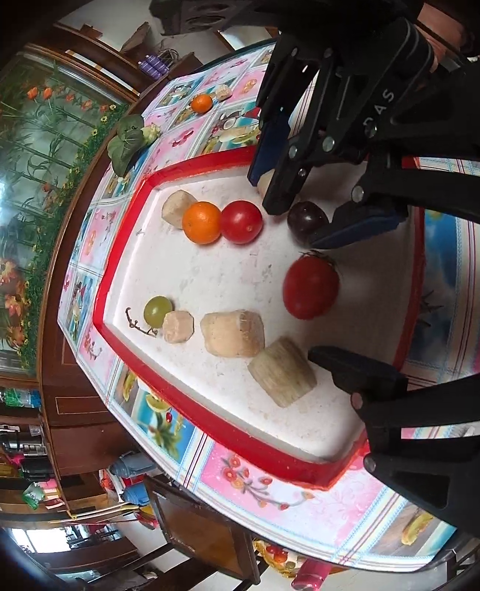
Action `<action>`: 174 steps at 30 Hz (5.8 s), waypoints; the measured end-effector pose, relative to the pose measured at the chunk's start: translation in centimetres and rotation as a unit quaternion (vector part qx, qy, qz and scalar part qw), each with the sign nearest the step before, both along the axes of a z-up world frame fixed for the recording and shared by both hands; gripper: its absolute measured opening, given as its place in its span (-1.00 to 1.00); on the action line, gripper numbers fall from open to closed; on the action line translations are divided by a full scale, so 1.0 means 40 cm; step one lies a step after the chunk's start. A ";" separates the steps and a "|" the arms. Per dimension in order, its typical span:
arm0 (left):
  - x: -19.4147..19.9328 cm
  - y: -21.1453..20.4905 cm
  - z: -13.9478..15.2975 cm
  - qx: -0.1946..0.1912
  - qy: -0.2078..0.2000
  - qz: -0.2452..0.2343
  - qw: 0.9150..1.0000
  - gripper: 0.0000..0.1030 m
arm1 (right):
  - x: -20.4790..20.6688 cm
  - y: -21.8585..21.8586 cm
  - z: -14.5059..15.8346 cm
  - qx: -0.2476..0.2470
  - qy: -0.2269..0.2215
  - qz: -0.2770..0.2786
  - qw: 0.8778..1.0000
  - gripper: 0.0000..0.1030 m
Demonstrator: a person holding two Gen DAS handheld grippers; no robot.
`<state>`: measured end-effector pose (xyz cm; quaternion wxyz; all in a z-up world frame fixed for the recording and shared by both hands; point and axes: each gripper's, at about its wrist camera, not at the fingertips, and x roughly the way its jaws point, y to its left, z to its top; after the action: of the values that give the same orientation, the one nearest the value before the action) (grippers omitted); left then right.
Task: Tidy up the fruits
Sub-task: 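Open both tools to drop the tomato and cork cube in the tray, then grasp a cork cube with the right tool while the left tool grasps the orange, then carry the orange and cork cube over the tray with both tools, then open both tools to release the orange and cork cube into the tray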
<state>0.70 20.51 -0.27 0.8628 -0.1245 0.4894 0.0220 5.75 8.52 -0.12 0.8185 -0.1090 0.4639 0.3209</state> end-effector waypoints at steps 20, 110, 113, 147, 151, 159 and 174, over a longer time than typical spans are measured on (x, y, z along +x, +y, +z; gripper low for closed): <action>-0.075 -0.090 0.067 0.046 -0.036 0.045 0.997 0.53 | -0.098 -0.187 0.075 0.035 0.031 -0.064 0.997 -0.26; 0.155 -0.232 0.120 -0.046 -0.039 -0.086 0.994 -0.27 | 0.101 -0.411 0.061 0.068 0.006 -0.120 0.990 -0.48; 0.167 -0.160 0.136 -0.028 -0.048 -0.068 0.996 -0.26 | 0.116 -0.345 0.074 0.072 0.004 -0.102 0.992 -0.48; 0.398 0.036 0.026 0.028 -0.006 -0.016 0.999 -0.25 | 0.319 0.039 -0.015 -0.003 -0.019 -0.041 0.999 -0.48; 0.402 0.041 0.027 0.028 -0.003 -0.010 1.000 -0.07 | 0.318 0.039 -0.014 -0.013 -0.023 -0.045 0.999 -0.37; 0.384 0.060 0.035 0.022 -0.005 0.009 1.000 0.41 | 0.305 0.008 0.003 -0.015 -0.012 -0.069 0.997 -0.36; 0.184 0.024 0.072 0.007 -0.001 0.048 0.999 0.59 | 0.126 -0.054 0.079 0.004 -0.002 -0.046 0.999 -0.32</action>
<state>8.06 21.47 2.62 0.8622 -0.1422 0.4816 0.0670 10.80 6.36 3.04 0.8336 -0.0850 0.4657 0.2846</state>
